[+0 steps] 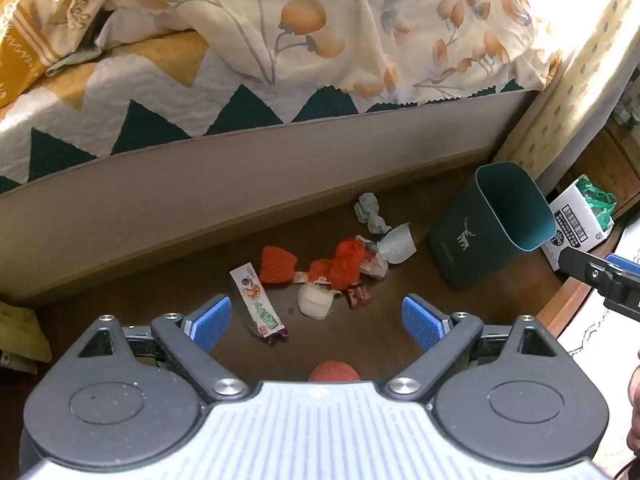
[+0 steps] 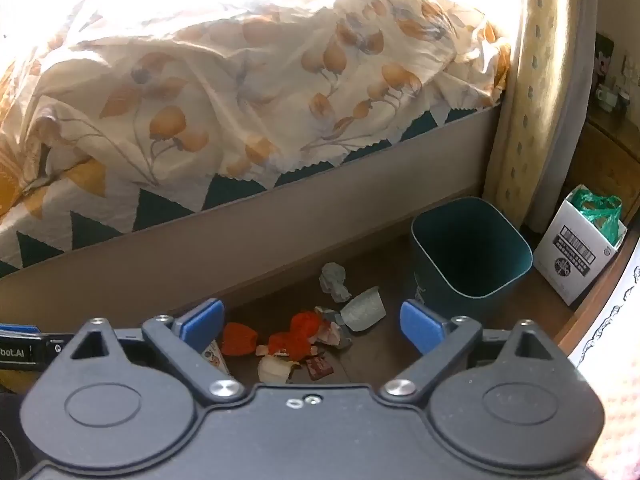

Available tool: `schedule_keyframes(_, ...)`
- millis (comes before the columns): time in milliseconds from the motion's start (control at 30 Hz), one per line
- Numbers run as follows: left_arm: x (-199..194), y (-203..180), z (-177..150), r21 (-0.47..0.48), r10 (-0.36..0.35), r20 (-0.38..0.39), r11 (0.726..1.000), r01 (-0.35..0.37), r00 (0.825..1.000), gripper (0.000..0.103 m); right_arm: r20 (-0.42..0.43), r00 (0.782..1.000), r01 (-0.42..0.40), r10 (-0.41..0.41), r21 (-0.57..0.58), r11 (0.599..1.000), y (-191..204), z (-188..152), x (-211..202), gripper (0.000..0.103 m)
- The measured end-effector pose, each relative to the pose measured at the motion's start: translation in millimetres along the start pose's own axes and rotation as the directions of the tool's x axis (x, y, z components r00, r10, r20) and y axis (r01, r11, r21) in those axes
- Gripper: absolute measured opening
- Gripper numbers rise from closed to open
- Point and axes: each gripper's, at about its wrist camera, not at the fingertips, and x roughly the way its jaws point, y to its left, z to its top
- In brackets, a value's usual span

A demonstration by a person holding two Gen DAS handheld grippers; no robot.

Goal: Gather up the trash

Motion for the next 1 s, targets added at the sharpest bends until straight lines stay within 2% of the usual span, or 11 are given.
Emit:
schedule_keyframes(433,15.1,-9.2,10.1,0.011,0.001,-0.013,1.0,0.0,1.0,0.093,-0.008,1.0,-0.002,0.002,0.027,1.0,-21.8,8.2,13.3,0.092)
schedule_keyframes(567,16.6,-10.0,11.0,0.011,0.003,-0.014,1.0,-0.003,1.0,0.093,-0.01,1.0,-0.005,0.005,0.03,1.0,-23.1,8.1,15.0,0.092)
schedule_keyframes(667,16.7,-9.6,11.0,0.01,0.002,-0.013,1.0,-0.002,1.0,0.093,0.013,1.0,0.022,-0.022,0.004,1.0,-21.0,9.0,13.4,0.092)
schedule_keyframes(933,17.6,-10.3,12.6,0.012,0.003,-0.012,1.0,-0.002,1.0,0.093,-0.029,0.998,0.054,-0.054,-0.022,0.998,-20.7,12.2,13.4,0.092)
schedule_keyframes(1000,17.7,-10.8,13.0,0.013,0.004,-0.011,1.0,-0.003,1.0,0.093,-0.02,0.999,0.036,-0.036,-0.005,0.999,-19.8,12.1,14.0,0.092)
